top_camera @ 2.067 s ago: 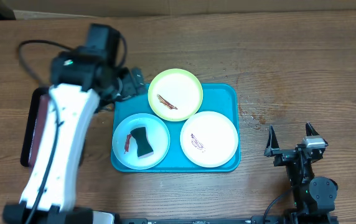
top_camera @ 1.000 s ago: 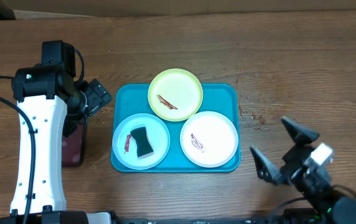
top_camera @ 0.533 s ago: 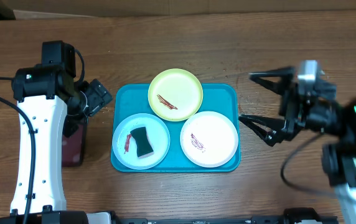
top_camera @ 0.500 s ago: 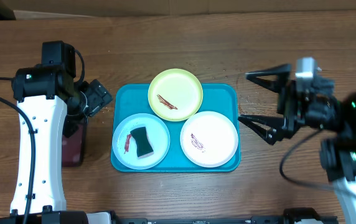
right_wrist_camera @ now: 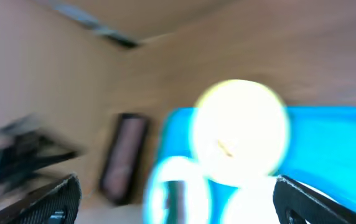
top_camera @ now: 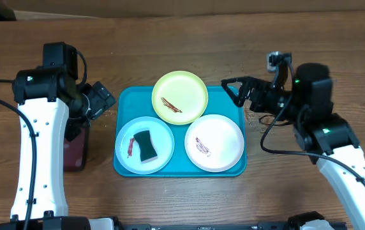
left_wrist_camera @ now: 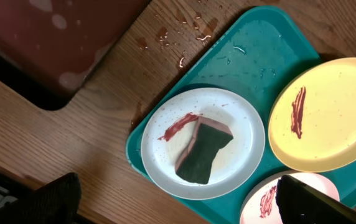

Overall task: Clean dirty plates on tray and stack at the side
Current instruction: 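Move the right gripper to the yellow plate's rim and grasp it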

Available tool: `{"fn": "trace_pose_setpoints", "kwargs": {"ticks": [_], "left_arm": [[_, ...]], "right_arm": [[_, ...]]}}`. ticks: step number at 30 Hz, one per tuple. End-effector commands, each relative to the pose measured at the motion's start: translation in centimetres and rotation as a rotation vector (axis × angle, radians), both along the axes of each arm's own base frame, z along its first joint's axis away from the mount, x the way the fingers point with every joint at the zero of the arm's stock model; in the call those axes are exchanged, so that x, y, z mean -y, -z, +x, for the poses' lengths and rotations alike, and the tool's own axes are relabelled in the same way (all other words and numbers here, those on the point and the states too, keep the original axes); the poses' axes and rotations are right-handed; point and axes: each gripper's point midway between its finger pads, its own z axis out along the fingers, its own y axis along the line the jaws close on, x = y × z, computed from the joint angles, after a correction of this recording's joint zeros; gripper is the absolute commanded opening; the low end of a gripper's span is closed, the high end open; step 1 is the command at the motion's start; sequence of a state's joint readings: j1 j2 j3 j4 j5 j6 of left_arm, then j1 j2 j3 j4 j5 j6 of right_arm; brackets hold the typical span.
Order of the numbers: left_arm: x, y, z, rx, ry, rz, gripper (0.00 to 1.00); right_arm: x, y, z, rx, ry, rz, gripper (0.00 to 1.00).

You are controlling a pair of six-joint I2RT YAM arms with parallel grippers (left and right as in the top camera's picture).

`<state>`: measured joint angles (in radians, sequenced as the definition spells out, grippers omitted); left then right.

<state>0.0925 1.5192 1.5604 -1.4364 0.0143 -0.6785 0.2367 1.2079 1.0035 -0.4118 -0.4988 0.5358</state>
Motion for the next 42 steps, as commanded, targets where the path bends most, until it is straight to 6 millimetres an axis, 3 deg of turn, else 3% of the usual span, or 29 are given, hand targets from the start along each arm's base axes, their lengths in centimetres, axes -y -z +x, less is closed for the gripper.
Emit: {"fn": "trace_pose_setpoints", "kwargs": {"ticks": [1,6,11,18,21,24,28,31,34,42], "left_arm": [[-0.1,0.0,0.0,0.003,-0.014,-0.003,1.0],[0.2,-0.1,0.5,0.024,-0.011,-0.02,1.0],[0.2,-0.1,0.6,0.026,-0.01,-0.023,1.0],[1.0,-0.2,0.6,0.028,-0.001,-0.066,1.0],[0.9,-0.2,0.5,0.026,0.01,-0.061,1.0],[0.9,-0.2,0.6,0.027,0.035,-0.055,1.0],[0.9,-0.2,0.6,0.028,0.035,-0.055,1.0],[0.9,-0.2,0.6,0.027,0.035,-0.055,1.0],[0.9,-0.2,0.5,0.024,0.044,-0.053,1.0],[0.8,-0.2,0.5,0.026,0.078,-0.041,1.0]], "right_arm": [[1.9,0.9,1.3,0.016,0.133,-0.122,1.0],[1.0,0.6,0.0,-0.089,0.02,-0.206,1.0],[0.0,0.9,-1.5,-0.319,-0.103,-0.361,1.0],[-8.8,1.1,-2.1,-0.22,-0.377,-0.357,1.0],[-12.3,1.6,-3.7,-0.108,-0.534,-0.411,1.0],[-13.7,4.3,-3.8,-0.108,-0.493,-0.552,0.98],[-15.3,8.1,-3.6,-0.182,-0.443,-0.615,0.95],[-17.0,11.0,-3.1,-0.232,-0.424,-0.609,0.66],[-16.9,14.4,-2.4,-0.319,-0.357,-0.637,0.59],[-17.0,18.1,-1.9,-0.388,-0.332,-0.657,0.48]]}}
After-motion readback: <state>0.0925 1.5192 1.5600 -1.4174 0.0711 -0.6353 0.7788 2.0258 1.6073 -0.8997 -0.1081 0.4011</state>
